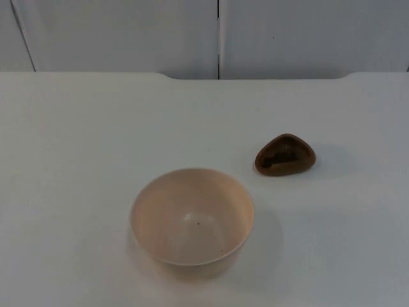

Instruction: Pick up the bowl with the left hand and pour the coffee beans from the cup into the bowl with the right hand.

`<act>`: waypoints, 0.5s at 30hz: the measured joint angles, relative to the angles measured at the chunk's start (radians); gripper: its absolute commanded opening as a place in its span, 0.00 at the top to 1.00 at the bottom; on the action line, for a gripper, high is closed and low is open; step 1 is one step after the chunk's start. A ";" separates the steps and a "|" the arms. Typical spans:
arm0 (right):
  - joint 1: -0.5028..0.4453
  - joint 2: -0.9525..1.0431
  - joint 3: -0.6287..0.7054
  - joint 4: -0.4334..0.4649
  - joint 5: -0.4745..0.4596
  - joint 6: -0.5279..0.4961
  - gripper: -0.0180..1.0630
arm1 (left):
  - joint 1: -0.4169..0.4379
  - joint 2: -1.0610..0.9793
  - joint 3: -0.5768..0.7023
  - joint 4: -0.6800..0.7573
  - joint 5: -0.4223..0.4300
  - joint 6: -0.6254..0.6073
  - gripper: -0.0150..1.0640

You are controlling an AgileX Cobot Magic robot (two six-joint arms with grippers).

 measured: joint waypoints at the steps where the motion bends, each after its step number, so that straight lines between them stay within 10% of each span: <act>1: 0.000 0.000 0.000 0.000 0.000 0.000 0.01 | 0.000 0.009 0.000 0.000 -0.002 0.000 0.01; 15: 0.000 0.000 0.000 0.000 0.000 0.000 0.01 | 0.000 0.106 -0.007 0.000 -0.012 0.000 0.01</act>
